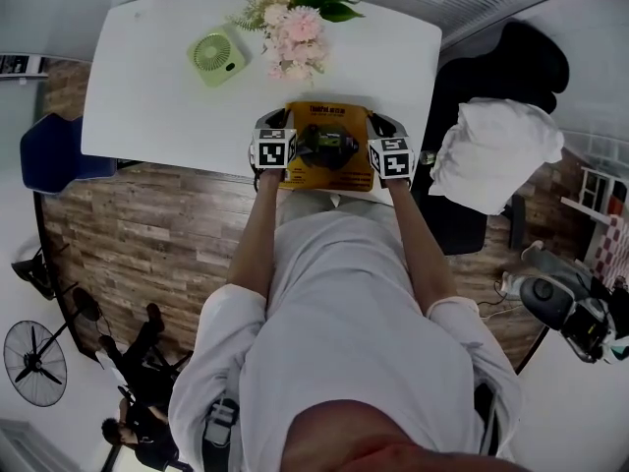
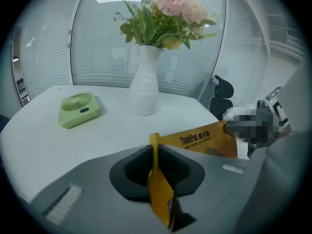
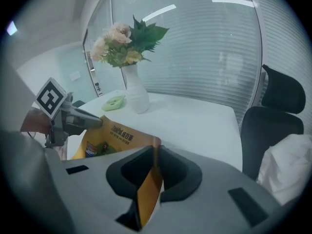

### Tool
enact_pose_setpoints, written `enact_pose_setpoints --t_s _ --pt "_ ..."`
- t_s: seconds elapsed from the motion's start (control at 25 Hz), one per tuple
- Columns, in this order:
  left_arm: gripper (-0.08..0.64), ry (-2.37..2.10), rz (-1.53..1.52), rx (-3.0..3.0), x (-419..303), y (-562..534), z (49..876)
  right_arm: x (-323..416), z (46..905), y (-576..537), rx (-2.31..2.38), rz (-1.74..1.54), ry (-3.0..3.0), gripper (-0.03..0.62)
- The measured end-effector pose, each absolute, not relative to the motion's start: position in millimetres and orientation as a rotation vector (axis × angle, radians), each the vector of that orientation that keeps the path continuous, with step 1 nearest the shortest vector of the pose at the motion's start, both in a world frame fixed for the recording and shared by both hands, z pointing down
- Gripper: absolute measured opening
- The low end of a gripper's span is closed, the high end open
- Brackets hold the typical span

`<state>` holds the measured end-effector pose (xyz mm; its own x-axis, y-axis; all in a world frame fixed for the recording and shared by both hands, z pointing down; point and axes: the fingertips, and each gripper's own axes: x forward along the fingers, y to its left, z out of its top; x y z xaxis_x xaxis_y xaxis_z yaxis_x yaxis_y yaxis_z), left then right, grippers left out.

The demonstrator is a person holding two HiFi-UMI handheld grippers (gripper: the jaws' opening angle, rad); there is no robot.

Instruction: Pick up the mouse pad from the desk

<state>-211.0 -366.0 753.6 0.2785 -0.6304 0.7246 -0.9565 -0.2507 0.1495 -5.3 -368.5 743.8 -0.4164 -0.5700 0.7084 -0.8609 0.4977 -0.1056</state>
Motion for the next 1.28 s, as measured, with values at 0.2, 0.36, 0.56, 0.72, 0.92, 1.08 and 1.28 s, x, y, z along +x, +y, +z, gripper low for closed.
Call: enact_pose_setpoints --t_s 0.2,0.36,0.56,0.72,0.92,1.08,1.28 --pt "0.037 -1.48 0.633 2.041 -209 -349 705 -5 699 -353 1.171 0.513 -2.226 0.046" --pt "0.037 -1.53 0.546 2.096 -208 -337 658 -3 650 -347 1.191 0.399 -2.305 0.044" --pt "0.037 -1.63 0.455 2.209 -198 -318 583 7 567 -345 1.225 0.203 -2.419 0.044" --pt "0.037 -1.739 0.364 2.283 -195 -307 516 9 500 -346 1.234 0.066 -2.521 0.044" --pt "0.037 -1.847 0.172 2.354 -190 -298 429 17 411 -339 1.237 -0.091 -2.648 0.044" --pt "0.038 -1.934 0.09 2.419 -187 -295 369 20 351 -336 1.241 -0.24 -2.731 0.044" --pt "0.038 -1.995 -0.002 2.515 -181 -298 295 24 282 -339 1.309 -0.382 -2.813 0.046"
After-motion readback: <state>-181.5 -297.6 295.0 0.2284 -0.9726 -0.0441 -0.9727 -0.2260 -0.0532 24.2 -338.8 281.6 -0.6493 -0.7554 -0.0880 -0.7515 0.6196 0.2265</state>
